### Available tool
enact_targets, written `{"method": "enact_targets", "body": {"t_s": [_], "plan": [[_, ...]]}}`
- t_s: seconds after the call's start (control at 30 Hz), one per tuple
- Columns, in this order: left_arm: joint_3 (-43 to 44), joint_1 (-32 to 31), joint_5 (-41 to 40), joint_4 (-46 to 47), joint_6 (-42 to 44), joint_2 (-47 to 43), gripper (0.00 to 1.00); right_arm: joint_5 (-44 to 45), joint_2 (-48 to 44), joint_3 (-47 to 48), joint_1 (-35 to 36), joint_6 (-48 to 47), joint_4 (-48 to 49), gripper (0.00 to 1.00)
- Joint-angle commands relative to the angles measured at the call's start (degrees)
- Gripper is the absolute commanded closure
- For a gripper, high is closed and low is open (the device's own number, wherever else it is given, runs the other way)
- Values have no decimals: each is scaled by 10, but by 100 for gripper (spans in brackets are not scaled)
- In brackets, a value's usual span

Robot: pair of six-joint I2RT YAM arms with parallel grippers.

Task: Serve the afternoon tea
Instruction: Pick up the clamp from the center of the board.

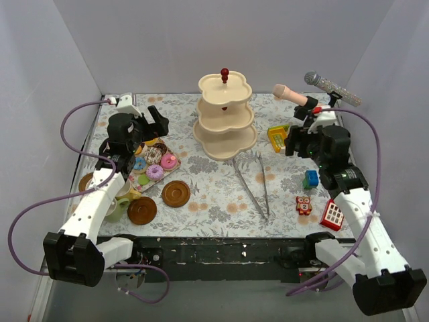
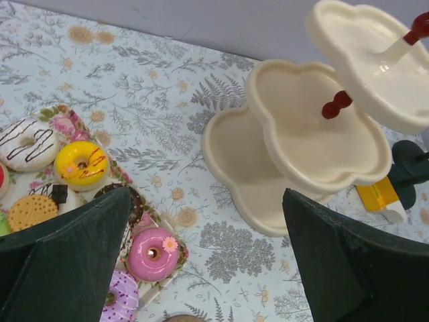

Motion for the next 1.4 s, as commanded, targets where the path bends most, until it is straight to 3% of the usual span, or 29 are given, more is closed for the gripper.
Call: {"method": "enact_targets", "body": {"t_s": [0.0, 0.13, 0.4, 0.77, 1.37], "plan": [[-33, 5, -29, 47, 0, -14, 2, 48, 37, 0, 119, 2, -9, 10], [-40, 5, -36, 40, -2, -18, 2, 53, 77, -49, 194, 43, -25, 12], [-28, 2, -58, 11, 14, 1, 2, 54, 111, -135, 267, 106, 0, 11], [-31, -1, -55, 11, 18, 16, 2, 56, 152, -191, 299, 122, 40, 9], [-34, -2, -47, 15, 21, 19, 2, 147, 194, -231, 345, 142, 110, 14]]}}
